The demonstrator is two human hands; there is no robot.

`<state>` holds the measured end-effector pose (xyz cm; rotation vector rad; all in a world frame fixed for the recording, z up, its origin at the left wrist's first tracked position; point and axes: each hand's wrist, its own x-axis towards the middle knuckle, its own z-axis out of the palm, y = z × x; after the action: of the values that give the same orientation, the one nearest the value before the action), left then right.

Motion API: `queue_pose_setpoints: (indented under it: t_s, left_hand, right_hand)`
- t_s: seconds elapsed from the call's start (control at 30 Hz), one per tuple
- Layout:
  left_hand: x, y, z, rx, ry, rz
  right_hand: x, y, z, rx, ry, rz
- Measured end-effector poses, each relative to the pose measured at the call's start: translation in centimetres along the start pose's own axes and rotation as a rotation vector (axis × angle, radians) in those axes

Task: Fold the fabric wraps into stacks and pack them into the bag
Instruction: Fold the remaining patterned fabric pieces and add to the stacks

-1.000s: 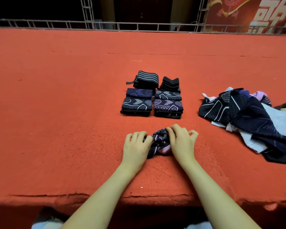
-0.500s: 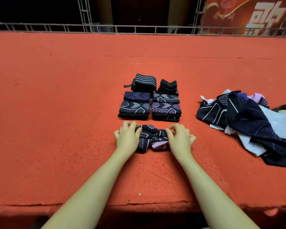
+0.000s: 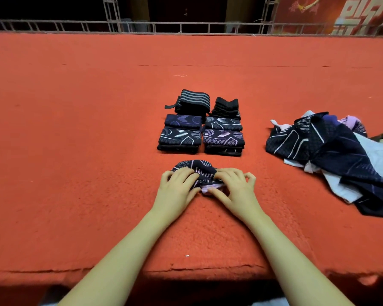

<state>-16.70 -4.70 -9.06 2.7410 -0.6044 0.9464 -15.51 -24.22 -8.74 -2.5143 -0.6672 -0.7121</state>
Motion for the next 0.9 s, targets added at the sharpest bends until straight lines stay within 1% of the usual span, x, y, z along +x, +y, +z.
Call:
queue_pose_setpoints:
  t_s: [0.1, 0.2, 0.3, 0.37, 0.47, 0.57, 0.67, 0.73, 0.8, 0.9]
  left_hand:
    - [1.1, -0.5, 0.6, -0.033, 0.006, -0.024]
    - [1.6, -0.8, 1.3, -0.14, 0.048, -0.053]
    - [1.7, -0.6, 1.5, -0.163, 0.096, -0.08]
    - [1.7, -0.5, 1.4, -0.179, 0.144, -0.139]
    - [1.5, -0.7, 1.2, -0.212, 0.221, -0.285]
    - [1.5, -0.7, 0.9, -0.217, 0.276, -0.432]
    - [1.5, -0.7, 0.9, -0.191, 0.288, -0.485]
    - [1.5, -0.9, 0.9, -0.167, 0.3, -0.513]
    - [1.7, -1.0, 0.8, -0.126, 0.31, -0.552]
    - [1.9, -1.0, 0.9, -0.089, 0.271, -0.562]
  right_hand:
    - [0.0, 0.2, 0.5, -0.035, 0.035, -0.034]
    - [0.1, 0.3, 0.6, -0.044, 0.102, -0.063]
    - [0.4, 0.5, 0.5, -0.016, 0.145, -0.097]
    - [0.4, 0.3, 0.4, -0.004, 0.168, -0.125]
    - [0.4, 0.2, 0.3, 0.025, 0.25, -0.122]
    - [0.3, 0.3, 0.3, 0.089, 0.365, -0.023]
    - [0.2, 0.6, 0.4, 0.2, 0.457, 0.149]
    - [0.1, 0.5, 0.2, 0.272, 0.467, 0.311]
    - [0.1, 0.6, 0.1, 0.328, 0.477, 0.423]
    - [0.4, 0.5, -0.2, 0.408, 0.422, 0.454]
